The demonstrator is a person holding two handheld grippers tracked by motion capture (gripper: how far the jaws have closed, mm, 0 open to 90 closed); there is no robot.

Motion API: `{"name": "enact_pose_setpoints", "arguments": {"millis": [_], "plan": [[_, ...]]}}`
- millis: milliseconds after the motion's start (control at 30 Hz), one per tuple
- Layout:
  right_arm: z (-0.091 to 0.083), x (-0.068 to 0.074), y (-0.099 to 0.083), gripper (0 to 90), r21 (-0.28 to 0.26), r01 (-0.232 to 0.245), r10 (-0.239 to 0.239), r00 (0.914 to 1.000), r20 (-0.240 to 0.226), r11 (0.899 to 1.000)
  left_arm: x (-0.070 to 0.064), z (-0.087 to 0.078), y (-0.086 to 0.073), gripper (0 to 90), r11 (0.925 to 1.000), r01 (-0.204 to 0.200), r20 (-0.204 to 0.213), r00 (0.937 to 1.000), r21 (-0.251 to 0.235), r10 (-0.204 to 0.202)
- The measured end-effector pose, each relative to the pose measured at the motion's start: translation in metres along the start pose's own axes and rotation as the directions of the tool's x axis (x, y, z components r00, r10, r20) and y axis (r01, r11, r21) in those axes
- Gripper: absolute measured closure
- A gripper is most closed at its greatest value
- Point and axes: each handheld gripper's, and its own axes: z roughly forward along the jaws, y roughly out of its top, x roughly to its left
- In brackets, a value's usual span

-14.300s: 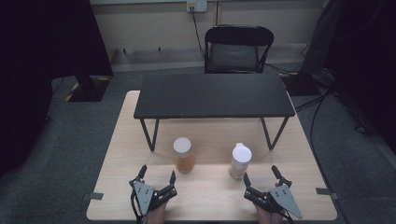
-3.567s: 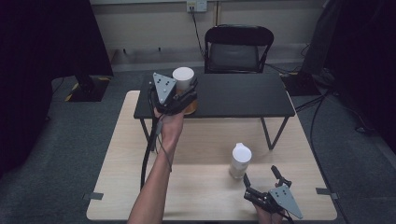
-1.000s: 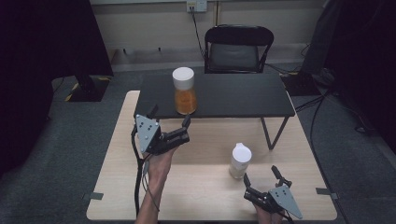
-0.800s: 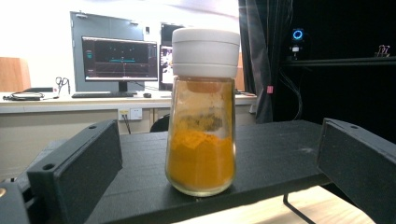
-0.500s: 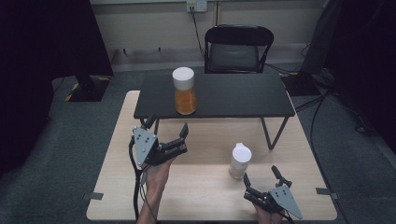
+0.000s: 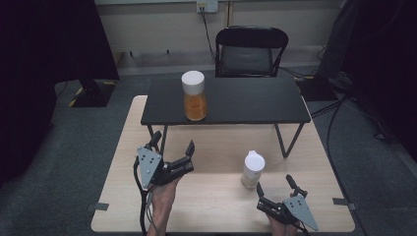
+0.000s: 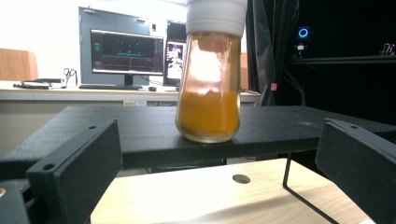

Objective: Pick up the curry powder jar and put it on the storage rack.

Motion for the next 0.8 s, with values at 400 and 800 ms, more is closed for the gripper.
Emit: {"name": "enact_pose_setpoints", "arguments": {"millis": [400, 800], "plan": [[0.000, 0.000, 0.000, 0.0, 0.000, 0.000, 0.000, 1.0000, 0.001, 1.000, 0.004, -0.009, -0.020, 0.0, 0.9999, 0.000, 0.000, 1.0000, 0.011, 0.000], [0.000, 0.000, 0.000, 0.0, 0.000, 0.000, 0.000, 1.0000, 0.001, 1.000, 0.000, -0.019, -0.048, 0.0, 0.9997, -0.022, -0.007, 0.9997, 0.011, 0.022]]}}
